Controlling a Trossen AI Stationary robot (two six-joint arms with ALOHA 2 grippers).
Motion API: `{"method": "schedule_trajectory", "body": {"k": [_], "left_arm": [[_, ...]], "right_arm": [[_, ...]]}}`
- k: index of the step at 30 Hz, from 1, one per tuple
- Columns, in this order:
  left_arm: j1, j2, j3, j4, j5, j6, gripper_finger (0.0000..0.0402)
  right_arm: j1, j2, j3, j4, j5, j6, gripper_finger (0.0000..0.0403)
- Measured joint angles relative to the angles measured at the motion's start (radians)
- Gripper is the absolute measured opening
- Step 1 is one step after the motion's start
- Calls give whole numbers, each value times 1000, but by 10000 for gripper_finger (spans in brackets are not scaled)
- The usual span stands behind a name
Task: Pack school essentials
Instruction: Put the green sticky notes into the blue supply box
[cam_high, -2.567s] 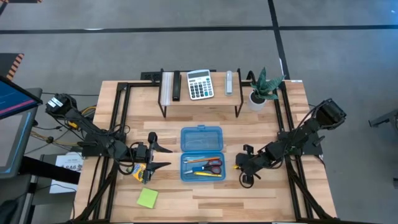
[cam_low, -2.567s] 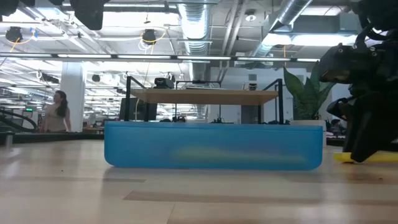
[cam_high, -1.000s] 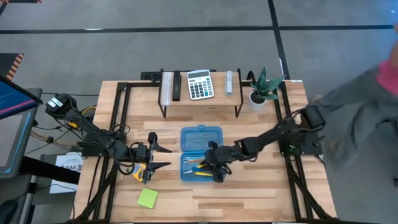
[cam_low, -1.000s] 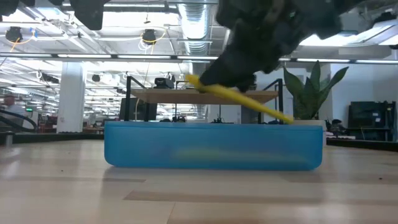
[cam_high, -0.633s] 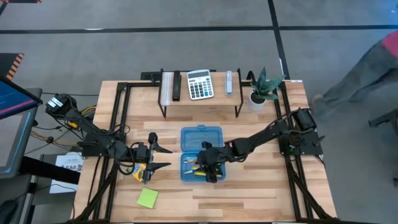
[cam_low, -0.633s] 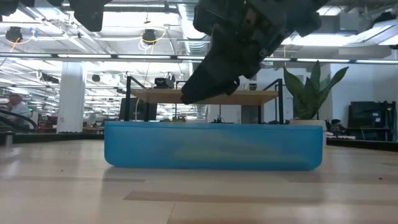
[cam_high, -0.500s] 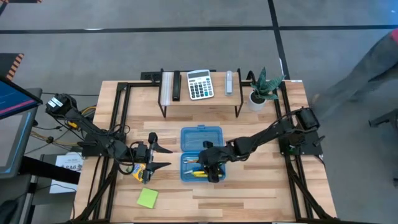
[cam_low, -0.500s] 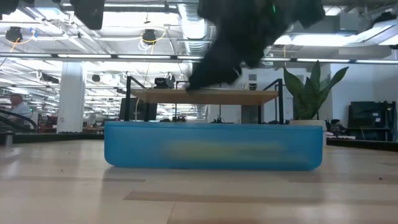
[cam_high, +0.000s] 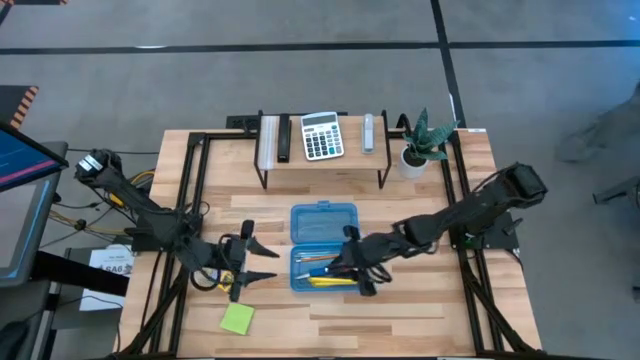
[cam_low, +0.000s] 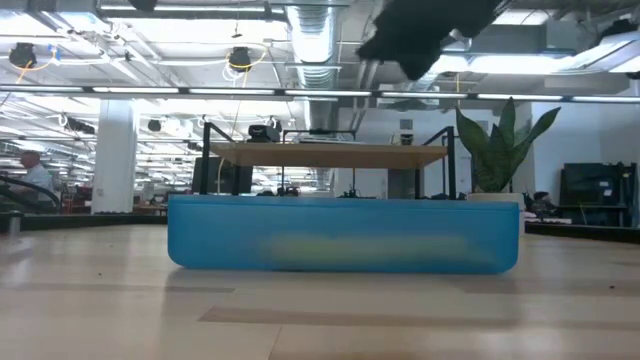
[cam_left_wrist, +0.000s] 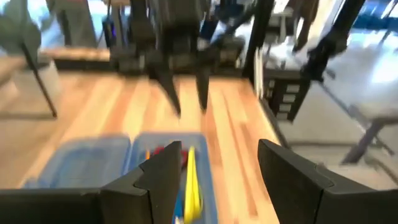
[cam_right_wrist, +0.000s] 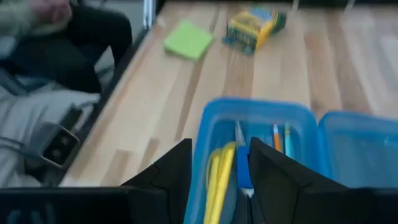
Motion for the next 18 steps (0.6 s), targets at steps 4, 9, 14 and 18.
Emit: {"method": "schedule_trajectory", "body": {"k": [4, 9, 14, 18], "left_arm": [[-49, 8, 32, -92, -29, -77, 200], [-104, 69, 30, 2, -48, -157, 200], [-154, 216, 43, 132, -25, -68, 184], [-185, 295, 86, 72, -26, -142, 171]], "right_arm": [[45, -67, -69, 29, 70, 6, 166], [80, -119, -121, 96, 102, 6, 166], [76, -123, -127, 113, 116, 6, 165], [79, -123, -127, 110, 116, 6, 165]]}}
